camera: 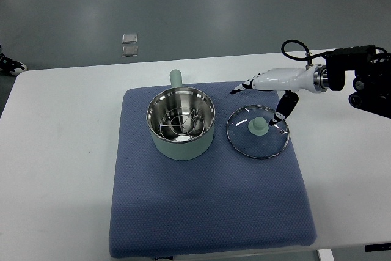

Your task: Open lid and place right of pot

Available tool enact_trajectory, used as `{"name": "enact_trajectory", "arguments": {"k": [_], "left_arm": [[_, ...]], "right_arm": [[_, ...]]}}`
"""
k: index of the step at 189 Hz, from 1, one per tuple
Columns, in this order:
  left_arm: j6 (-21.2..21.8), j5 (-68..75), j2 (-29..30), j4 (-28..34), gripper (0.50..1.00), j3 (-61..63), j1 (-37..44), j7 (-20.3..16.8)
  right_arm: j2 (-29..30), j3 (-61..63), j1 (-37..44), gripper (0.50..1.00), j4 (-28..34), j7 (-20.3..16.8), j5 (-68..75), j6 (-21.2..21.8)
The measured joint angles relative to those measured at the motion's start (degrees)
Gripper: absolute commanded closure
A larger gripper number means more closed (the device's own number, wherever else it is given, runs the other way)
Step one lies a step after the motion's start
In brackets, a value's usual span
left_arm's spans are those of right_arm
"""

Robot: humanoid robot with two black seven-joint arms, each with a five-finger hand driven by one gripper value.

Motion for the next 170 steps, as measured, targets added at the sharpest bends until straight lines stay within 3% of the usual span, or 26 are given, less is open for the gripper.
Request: {"name": "enact_trajectory", "arguments": {"k": [42, 80, 109, 135, 170], "left_arm": [[0.0, 0.0, 0.0, 0.0, 0.5, 0.0, 0.0, 0.0], [0.0, 0.0, 0.0, 0.0, 0.5, 0.0, 0.0, 0.0], [0.0, 0.0, 0.0, 0.0, 0.5, 0.0, 0.0, 0.0], [0.0, 0.0, 0.0, 0.0, 0.5, 0.0, 0.0, 0.0], [0.0, 0.0, 0.0, 0.0, 0.5, 0.0, 0.0, 0.0]], "right_arm": [[3.5, 9.5, -3.5, 0.579, -5.5, -2.6, 24.5, 2.1], [9.6, 20.1, -8.2, 0.576, -14.1, -10.8, 56.6, 4.6], [14.0, 24.6, -11.0, 0.574, -19.9, -18.1, 75.1, 9.3], [17.4, 25.7, -13.2, 0.57, -24.5, -22.5, 85.1, 10.8], [18.3, 26.1, -14.6, 0.57, -26.1, -22.6, 87.5, 10.8]]}}
